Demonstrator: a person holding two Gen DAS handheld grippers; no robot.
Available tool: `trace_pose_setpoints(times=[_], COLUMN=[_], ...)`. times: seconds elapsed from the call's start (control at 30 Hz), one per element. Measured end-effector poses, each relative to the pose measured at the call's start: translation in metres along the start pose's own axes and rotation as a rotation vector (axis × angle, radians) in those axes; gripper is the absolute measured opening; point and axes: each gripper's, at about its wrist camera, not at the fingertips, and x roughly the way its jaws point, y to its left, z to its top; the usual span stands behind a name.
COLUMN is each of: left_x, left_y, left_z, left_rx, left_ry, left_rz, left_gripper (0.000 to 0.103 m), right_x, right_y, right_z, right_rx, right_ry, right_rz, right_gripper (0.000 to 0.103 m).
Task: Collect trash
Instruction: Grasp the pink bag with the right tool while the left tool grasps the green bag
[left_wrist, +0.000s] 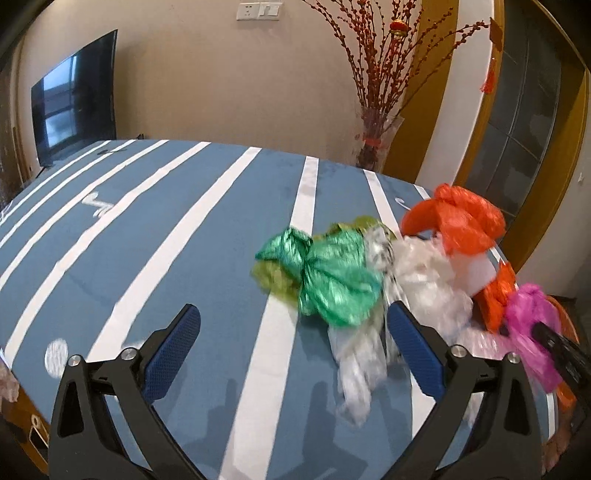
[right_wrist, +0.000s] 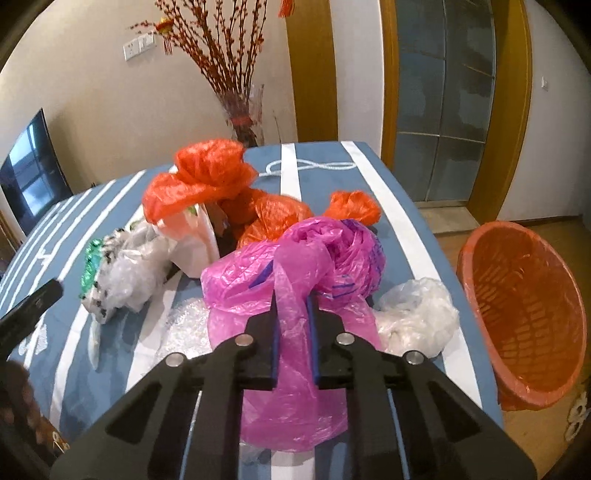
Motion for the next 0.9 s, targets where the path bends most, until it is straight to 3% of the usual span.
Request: trace_pose_setpoints(times=[0.17, 0.5, 0.6, 0.73, 0.9], left_x=[0.028, 0.058, 0.07, 0.084, 0.076], left_y=[0.007, 0.012, 0.007, 0.002, 0.001], left_z=[0.017, 0.031, 0.033, 0.027, 0.025], left_rx=[-0.037, -0.093, -0.081, -0.068, -0.049], left_ry=[0.06, 0.128, 0.158, 0.212, 0.184], left_rz=[-0.016, -0.058, -0.055, -0.063, -0.083], left_gripper=[0.078, 0.072, 0.065, 0.047, 0.027], right_x=[-0.009, -0.006, -0.006, -0.007, -0.011], right_y=[-0.009, -0.005, -0.004, -0.005, -0.005], right_z=[0.002, -0.003, -0.004, -0.006, -0.006], right_rx=[0.019, 0.008, 0.004, -0.002, -0.009], right_ry=[-0.017, -0.002, 0.001, 0.002, -0.009], right_rz=[0.009, 0.02, 0.02, 0.016, 0.013], right_gripper=[0.013, 0.013, 0.013, 0.013, 0.013])
